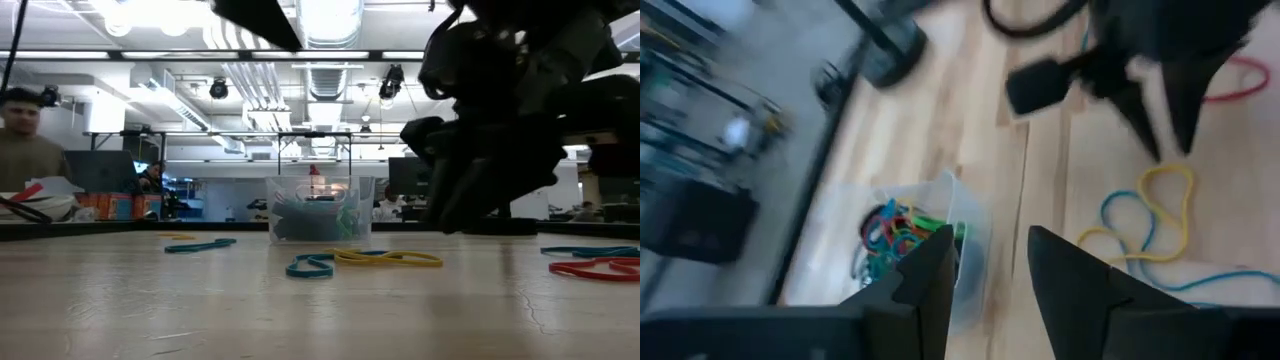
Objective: Pick and place rubber bands into bin
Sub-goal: Put the yellow rubber band into the transparent bin
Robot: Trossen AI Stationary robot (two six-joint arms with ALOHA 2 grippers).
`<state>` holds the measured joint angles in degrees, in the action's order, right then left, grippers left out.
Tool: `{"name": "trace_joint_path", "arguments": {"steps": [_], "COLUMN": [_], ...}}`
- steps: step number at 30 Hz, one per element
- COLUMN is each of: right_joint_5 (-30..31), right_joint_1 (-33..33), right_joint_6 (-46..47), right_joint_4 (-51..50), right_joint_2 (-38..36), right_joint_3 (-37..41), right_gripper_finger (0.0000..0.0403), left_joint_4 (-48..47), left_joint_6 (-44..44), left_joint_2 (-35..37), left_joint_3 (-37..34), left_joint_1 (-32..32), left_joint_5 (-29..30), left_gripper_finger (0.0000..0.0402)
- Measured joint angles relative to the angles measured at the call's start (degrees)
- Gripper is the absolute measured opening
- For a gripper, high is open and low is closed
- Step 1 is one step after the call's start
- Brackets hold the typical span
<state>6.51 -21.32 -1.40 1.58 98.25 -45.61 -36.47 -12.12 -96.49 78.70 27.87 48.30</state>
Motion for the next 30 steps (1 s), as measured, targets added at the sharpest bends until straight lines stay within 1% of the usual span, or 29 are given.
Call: {"name": "trace_joint_path", "arguments": {"steps": [4,8,12,14,21,30], "right_joint_5": [0.68,1.18,1.20,1.16,2.89,2.71], "right_joint_1": [0.96,1.98,2.03,2.01,2.01,2.15], "right_joint_6": [2.02,4.66,7.17,8.28,10.78,11.99], "right_joint_4": [0.75,0.76,0.78,0.90,2.43,3.93], "right_joint_2": [0.43,0.49,0.49,0.49,1.14,5.54], "right_joint_3": [-0.02,-0.02,-0.02,-0.02,-0.01,-0.06], "right_gripper_finger": [0.0073,0.0073,0.0073,0.0073,0.0073,0.0073], "left_joint_4": [-0.02,-0.06,-0.04,-0.04,-0.04,-0.04], "left_joint_6": [-1.00,-0.59,0.65,0.65,0.72,0.74], "left_joint_2": [0.00,0.21,0.88,1.01,1.03,1.03], "left_joint_3": [-0.02,-0.02,-0.02,-0.02,-0.04,-0.07], "left_joint_1": [5.68,9.58,11.73,12.27,12.38,12.38], "left_joint_5": [9.52,17.34,23.77,25.96,26.18,26.18], "left_gripper_finger": [0.0115,0.0115,0.0115,0.0115,0.0115,0.0115]}}
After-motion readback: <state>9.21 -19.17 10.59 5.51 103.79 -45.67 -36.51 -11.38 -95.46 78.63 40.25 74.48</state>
